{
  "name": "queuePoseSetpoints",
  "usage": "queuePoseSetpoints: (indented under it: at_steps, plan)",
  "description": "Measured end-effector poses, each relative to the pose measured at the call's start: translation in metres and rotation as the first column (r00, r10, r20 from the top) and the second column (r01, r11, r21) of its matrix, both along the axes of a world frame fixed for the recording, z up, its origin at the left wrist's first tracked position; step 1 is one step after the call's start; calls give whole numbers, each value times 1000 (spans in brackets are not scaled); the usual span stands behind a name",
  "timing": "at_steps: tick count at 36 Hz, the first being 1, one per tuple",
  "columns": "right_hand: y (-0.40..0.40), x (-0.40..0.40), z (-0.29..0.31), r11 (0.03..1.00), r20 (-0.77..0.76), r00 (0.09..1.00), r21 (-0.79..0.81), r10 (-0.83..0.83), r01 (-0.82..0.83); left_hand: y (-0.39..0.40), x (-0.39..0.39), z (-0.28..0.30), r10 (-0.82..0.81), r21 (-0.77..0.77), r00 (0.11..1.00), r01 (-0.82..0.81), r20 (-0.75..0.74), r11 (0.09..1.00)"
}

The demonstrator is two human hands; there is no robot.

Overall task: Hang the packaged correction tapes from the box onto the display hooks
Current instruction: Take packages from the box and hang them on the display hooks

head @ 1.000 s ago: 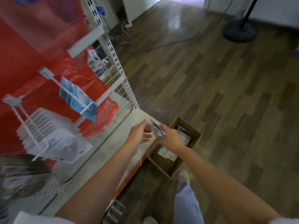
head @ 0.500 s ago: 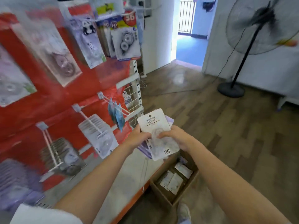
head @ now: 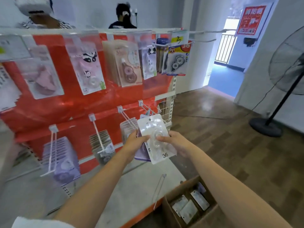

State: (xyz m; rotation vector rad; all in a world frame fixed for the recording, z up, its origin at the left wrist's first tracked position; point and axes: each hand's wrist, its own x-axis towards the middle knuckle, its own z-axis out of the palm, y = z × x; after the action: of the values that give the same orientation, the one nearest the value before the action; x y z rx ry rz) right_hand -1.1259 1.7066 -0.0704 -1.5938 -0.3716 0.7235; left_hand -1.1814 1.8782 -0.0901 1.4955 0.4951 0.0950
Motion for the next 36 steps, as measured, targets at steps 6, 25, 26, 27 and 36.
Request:
queuePoseSetpoints:
  at_steps: [6,25,26,27,36]
  plan:
    - [32,-4,-12,988,76,996,-150,45,-33,11,-34,9,112,28,994,-112,-9,993]
    - [13,15,-55,870,101,958,-401,-269,286,58,-58,-10,367,48,928,-365,-58,930]
    - [11,15,-61,871,82,962,-409,-260,271,57,-57,-13,370,46,927,-367,-68,929]
    - [11,13,-63,877,79,967,-408,-243,253,55,-57,-15,370,37,926,-368,-77,929]
    - [35,8,-69,958,130,991,-275,-44,78,41,-56,-27,358,33,927,-357,-110,934]
